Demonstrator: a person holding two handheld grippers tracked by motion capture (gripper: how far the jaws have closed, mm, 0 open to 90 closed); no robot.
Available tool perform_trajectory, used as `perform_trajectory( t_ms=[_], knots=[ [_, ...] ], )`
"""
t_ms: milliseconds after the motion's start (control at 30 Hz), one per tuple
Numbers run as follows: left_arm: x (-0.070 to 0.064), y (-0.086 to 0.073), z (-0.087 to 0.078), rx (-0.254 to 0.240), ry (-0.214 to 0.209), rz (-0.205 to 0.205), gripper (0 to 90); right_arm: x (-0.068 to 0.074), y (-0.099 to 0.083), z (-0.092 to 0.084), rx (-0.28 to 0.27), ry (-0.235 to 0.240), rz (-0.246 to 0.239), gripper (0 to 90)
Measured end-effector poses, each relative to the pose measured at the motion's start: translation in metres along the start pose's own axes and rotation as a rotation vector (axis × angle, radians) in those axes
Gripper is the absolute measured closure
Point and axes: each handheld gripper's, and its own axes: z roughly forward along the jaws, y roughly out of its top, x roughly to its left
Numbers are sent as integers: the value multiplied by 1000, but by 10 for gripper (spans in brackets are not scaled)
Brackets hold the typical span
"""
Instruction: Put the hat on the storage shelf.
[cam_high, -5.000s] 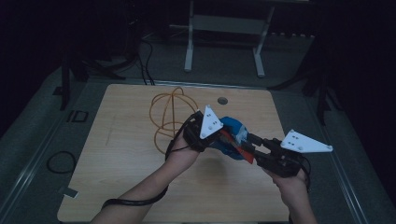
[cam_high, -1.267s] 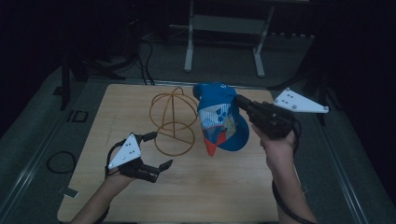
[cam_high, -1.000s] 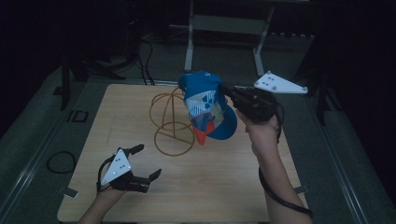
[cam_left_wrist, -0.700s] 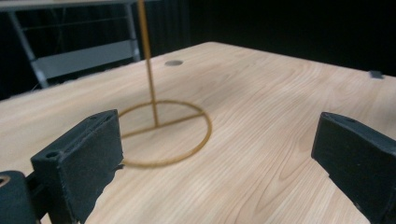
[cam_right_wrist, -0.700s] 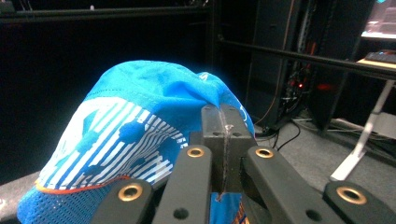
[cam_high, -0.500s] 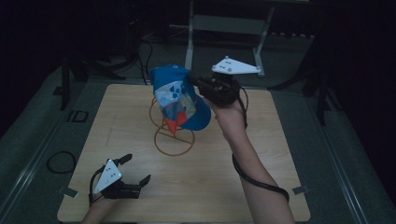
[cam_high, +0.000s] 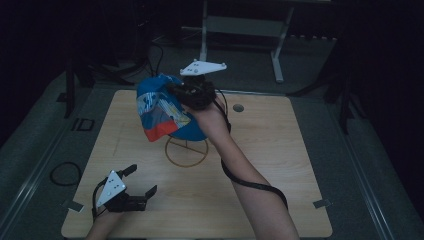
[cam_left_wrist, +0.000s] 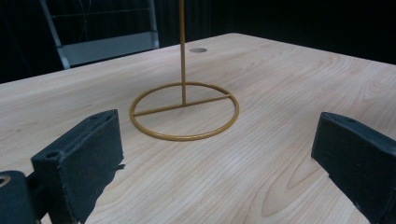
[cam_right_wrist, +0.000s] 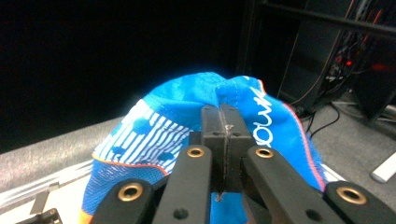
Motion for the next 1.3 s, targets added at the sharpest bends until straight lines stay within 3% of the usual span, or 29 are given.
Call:
perform_trajectory(
  t_ms=[133, 700, 1033, 1300],
  knots=[
    [0, 0, 0, 0, -8, -3, 25, -5, -9, 4, 32, -14, 6, 900],
    [-2, -3, 5, 20, -24, -6, 24, -34, -49, -26, 59, -24, 92, 900],
    [-2, -4, 4, 19, -32, -10, 25, -28, -68, -36, 42, 7, 106, 900],
    [-4, -5, 4, 29, -36, -2, 25, -22, -75, -33, 50, 23, 97, 895]
  ],
)
